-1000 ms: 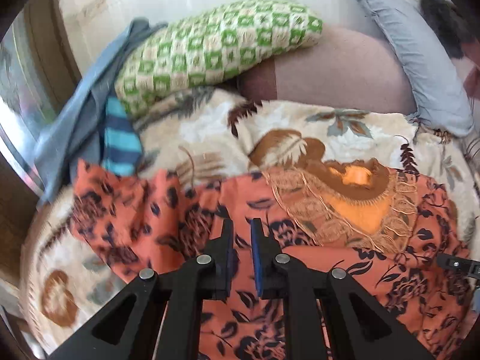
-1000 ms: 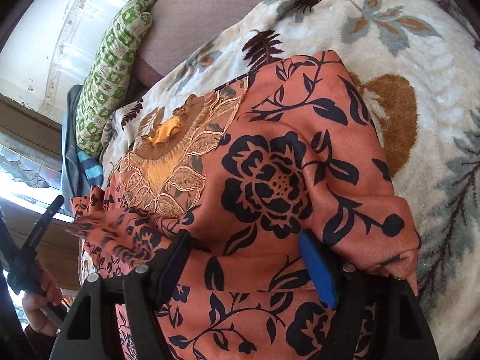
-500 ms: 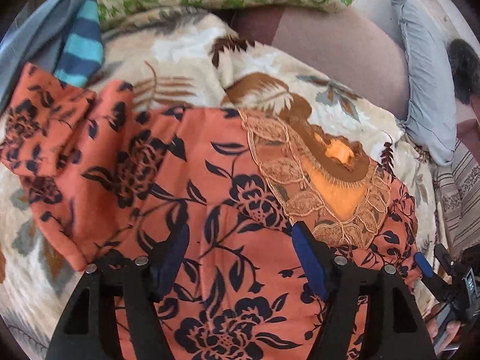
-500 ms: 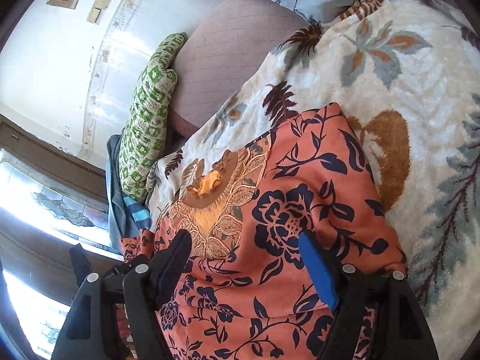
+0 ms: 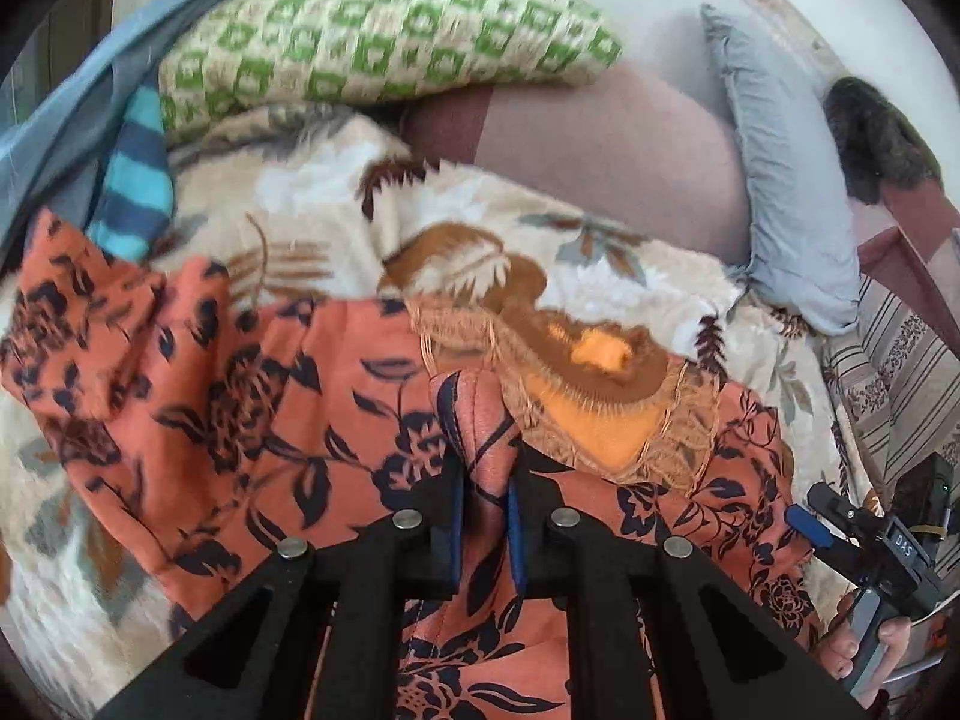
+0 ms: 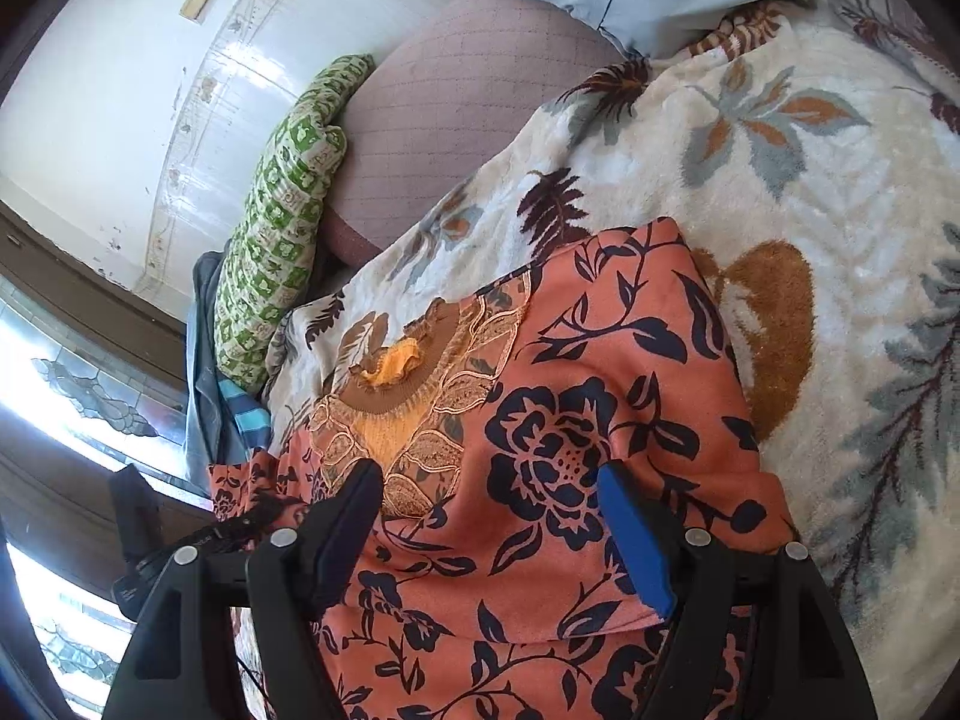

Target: Fold small clothes

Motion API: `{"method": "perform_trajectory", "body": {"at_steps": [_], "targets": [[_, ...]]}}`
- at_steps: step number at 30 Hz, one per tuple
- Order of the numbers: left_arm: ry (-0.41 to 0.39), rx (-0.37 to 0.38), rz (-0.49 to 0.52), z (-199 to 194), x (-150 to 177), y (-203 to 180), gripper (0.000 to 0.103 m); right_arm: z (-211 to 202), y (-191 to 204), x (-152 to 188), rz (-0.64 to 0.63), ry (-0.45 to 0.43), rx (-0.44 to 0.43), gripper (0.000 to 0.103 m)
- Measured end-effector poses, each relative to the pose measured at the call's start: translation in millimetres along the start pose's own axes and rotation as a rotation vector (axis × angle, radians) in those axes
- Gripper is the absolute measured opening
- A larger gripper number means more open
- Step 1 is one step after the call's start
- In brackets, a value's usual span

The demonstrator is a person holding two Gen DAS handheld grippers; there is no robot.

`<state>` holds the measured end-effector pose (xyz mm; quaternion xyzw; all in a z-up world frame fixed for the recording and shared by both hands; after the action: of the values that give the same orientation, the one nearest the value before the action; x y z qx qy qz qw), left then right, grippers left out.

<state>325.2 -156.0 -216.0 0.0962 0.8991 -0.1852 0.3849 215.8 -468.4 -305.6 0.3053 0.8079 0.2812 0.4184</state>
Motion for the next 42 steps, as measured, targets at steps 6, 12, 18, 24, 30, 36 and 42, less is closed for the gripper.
{"method": "perform_trajectory", "body": {"at_steps": [6,12,18,24,30,36,42], "targets": [[0.074,-0.175,0.073,6.0,-9.8,45.0,0.040,1.4,4.4,1.7,-0.009,-0.009,-0.008,0.077],[0.148,-0.239,-0.073,9.9,28.8,82.3,0.040,4.5,6.6,4.1,-0.027,-0.005,0.002,0.077],[0.152,-0.234,0.010,13.5,31.8,63.7,0.058,21.4,6.1,20.0,-0.032,0.088,0.010,0.077],[0.209,-0.246,-0.114,10.8,48.1,96.3,0.058,31.6,11.2,43.7,-0.180,0.155,0.113,0.077],[0.042,-0.321,-0.300,-65.0,19.6,178.7,0.082,11.4,51.1,38.9,-0.235,0.039,-0.034,0.077],[-0.009,-0.335,-0.565,-88.6,1.4,265.0,0.084,26.5,64.0,56.4,-0.248,0.074,-0.026,0.077],[-0.046,-0.199,-0.735,-54.9,-9.3,273.7,0.083,40.0,68.9,69.3,-0.294,0.093,-0.016,0.077]]}}
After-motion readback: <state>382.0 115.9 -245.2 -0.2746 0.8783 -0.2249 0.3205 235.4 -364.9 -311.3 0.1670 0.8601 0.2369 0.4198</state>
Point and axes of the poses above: each gripper's, at about its wrist camera, not at the fingertips, and z roughly the way its jaws point, y to its left, x to its underside, the point moved 8 cm from there along z, roughly the way its jaws point, and after that the axes turned 11 degrees about -y, right-handed, at the moved point
